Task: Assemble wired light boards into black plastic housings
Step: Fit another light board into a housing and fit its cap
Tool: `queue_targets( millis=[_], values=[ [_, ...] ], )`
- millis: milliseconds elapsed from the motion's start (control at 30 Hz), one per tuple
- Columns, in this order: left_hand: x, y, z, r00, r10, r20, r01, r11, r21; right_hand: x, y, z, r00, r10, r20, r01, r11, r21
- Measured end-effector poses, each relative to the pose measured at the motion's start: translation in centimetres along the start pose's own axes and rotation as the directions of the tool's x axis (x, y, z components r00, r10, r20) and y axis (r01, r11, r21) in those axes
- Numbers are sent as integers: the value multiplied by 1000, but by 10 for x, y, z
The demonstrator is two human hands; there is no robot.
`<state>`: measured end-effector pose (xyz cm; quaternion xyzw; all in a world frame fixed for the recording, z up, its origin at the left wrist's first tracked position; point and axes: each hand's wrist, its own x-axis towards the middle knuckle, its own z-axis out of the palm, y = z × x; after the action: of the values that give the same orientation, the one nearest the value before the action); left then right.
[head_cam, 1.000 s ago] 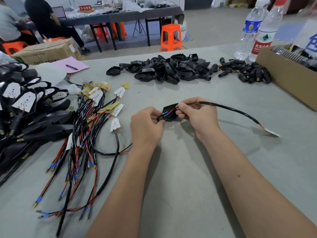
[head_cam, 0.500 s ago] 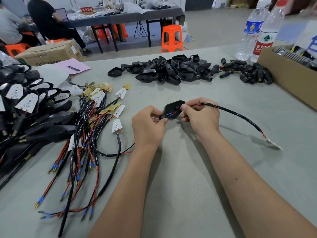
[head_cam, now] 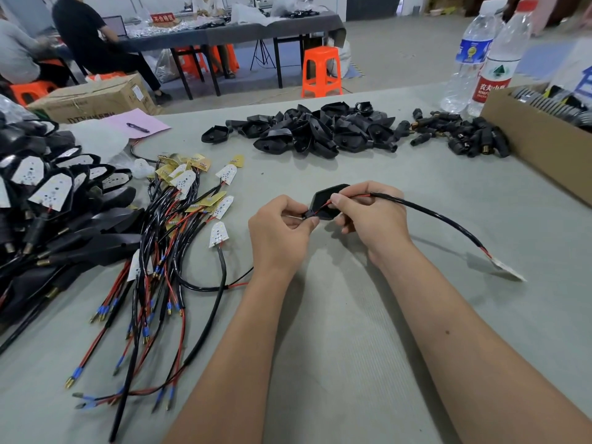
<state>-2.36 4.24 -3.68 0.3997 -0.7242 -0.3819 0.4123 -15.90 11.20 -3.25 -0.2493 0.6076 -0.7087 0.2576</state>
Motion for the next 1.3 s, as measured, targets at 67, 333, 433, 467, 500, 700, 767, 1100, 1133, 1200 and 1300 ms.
queue_targets(
  millis=[67, 333, 433, 467, 500, 700, 767, 1100, 1133, 1200, 1300],
  values=[
    [0, -1, 1, 1000, -15, 2, 15, 1000, -19, 0, 2, 2, 1000, 2, -10, -2, 1000, -30],
    [3, -2, -2, 973, -218, 76, 228, 846, -482, 2, 4, 1, 996, -33, 79, 42, 993, -114],
    [0, 0, -2, 969, -233, 81, 239, 809, -537, 3, 4, -1, 992, -47, 116, 62, 989, -135],
    [0, 1, -3, 967, -241, 78, 242, 793, -559, 3, 4, -2, 990, -43, 132, 61, 989, -137],
    [0, 2, -4, 965, -251, 69, 244, 776, -582, 3, 4, -2, 989, -36, 145, 55, 990, -131],
    [3, 8, -3, 932, -362, 15, 256, 626, -737, 3, 2, 1, 995, -48, -83, 45, 998, -47],
    [3, 11, -3, 925, -379, 40, 262, 557, -788, 2, 0, 3, 997, -53, -54, 53, 999, -10],
    [4, 13, -6, 917, -394, 59, 263, 488, -832, -1, -13, 0, 953, 285, -105, -146, 733, 664],
    [5, 13, -8, 919, -384, 87, 278, 478, -833, -1, -13, 1, 951, 282, -124, -142, 760, 634],
    [5, 15, -10, 914, -362, 184, 336, 419, -844, -1, -14, 3, 957, 268, -111, -158, 802, 576],
    [6, 17, -10, 893, -343, 293, 406, 329, -853, -3, -15, 2, 969, 246, -29, -194, 824, 533]
  ],
)
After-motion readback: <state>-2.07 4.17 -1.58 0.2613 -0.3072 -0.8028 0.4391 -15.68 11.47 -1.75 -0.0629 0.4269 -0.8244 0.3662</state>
